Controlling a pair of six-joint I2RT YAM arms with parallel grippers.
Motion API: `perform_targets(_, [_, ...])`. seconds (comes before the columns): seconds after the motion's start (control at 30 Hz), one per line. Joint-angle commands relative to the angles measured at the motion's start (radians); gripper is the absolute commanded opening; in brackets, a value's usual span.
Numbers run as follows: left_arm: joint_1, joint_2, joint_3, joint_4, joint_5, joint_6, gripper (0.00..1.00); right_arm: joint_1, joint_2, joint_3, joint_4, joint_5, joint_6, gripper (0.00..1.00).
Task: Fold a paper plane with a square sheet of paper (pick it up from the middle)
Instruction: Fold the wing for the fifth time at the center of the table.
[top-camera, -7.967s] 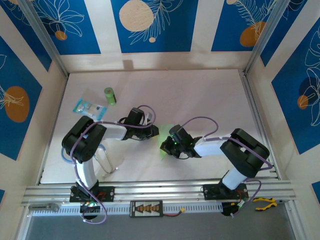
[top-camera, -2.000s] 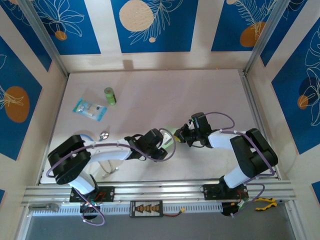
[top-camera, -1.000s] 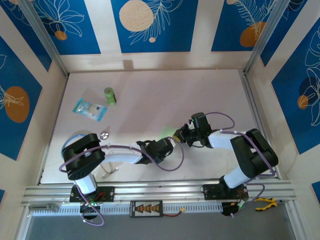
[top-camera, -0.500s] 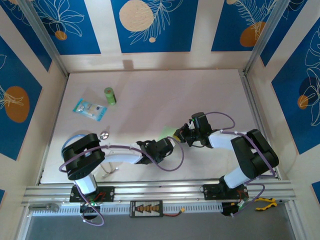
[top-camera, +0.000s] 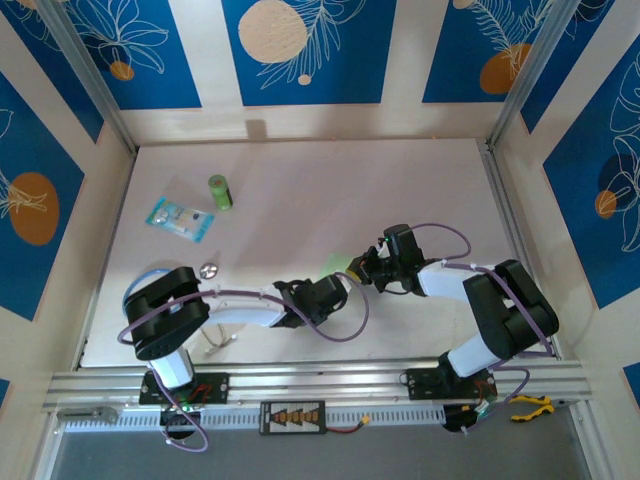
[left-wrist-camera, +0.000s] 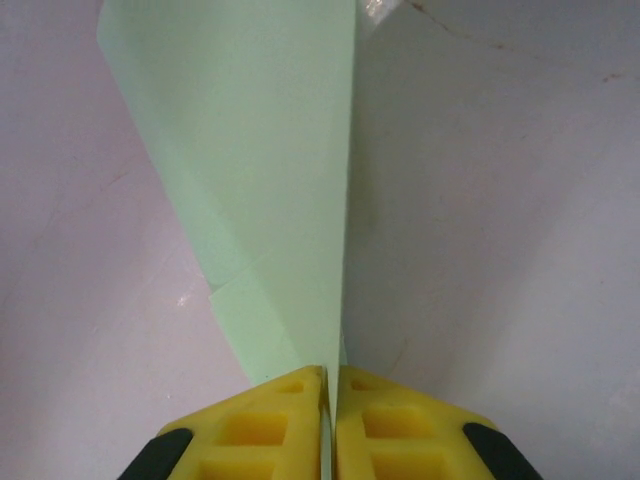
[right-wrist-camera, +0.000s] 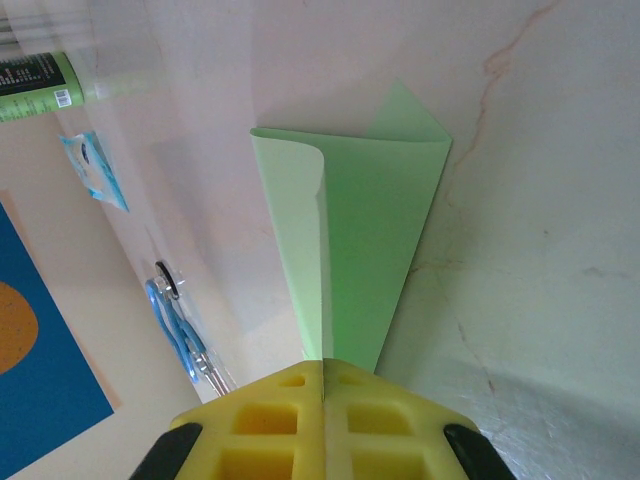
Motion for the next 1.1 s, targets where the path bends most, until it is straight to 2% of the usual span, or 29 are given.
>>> perform_targets(0.0, [-0.010,0.006,0.029,-0.021,-0.012,-0.018,0.12,-0.004,-0.022,-0.017,-0.022,-0.006,-0.007,0.03])
perform_targets(0.63, [-0.007,-0.024,0.029,0.004,0.001,-0.030,0.22,-0.007,-0.016,-0.026,-0.005,-0.010,-0.010,0.03])
perform_targets(1.07, [0.006,-0.014,0.036,-0.004,0.074,-0.048,0.25,-0.011,-0.014,-0.030,-0.008,-0.010,-0.015,0.03])
